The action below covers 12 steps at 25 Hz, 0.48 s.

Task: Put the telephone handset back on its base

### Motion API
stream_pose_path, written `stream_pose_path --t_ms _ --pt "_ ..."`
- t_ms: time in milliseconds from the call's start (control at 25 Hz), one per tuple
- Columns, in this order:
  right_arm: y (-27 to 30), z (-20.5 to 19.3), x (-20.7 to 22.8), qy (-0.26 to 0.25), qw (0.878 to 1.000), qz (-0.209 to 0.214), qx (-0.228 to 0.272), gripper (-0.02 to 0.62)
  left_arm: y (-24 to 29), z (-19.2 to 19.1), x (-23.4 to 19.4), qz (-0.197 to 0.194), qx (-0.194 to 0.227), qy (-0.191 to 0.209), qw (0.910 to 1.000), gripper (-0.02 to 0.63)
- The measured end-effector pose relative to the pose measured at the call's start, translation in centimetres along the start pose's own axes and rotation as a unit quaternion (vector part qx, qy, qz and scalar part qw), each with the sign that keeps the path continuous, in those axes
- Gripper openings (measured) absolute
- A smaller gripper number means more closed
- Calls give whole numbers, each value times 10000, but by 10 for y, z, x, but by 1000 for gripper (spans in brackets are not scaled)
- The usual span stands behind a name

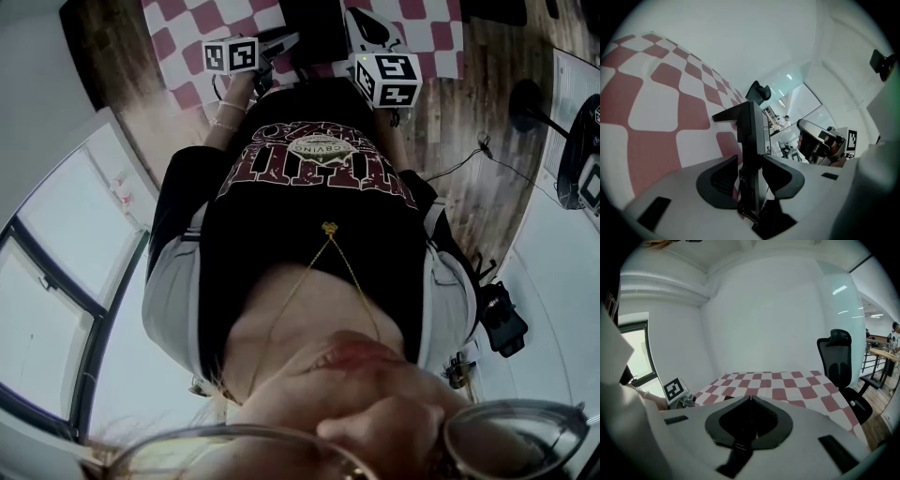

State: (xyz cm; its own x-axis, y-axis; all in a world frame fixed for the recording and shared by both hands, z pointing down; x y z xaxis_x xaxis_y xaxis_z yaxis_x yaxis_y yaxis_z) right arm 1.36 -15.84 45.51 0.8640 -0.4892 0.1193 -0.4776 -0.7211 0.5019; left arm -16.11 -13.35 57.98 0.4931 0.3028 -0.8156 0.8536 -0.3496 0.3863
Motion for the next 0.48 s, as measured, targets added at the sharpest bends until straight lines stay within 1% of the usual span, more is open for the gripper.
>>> stream_pose_path --t_ms 240,400,480 --pt "5 0 5 -196 9990 382 -135 23 -1 -3 3 739 64 154 9971 173" --pt "8 0 4 -354 9971 651 -192 23 -3 -4 12 1204 166 345 9920 176" --pt "10 -1 5 -409 9959 774 -240 23 -2 -9 8 1450 173 376 9886 176"
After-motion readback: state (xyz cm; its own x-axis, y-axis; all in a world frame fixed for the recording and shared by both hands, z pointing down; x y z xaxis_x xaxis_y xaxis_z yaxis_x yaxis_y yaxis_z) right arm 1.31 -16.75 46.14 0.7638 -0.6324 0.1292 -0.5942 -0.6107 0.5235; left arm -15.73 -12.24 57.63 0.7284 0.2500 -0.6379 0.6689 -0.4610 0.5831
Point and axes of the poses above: the fingertips, and each gripper's own axes: y forward along the fingers, x to its right, z out of its top, the point moved 6 cm from there along -y, backward along the fingers, and after that the axes turned 3 degrees about -z, right-handed, at the moved point
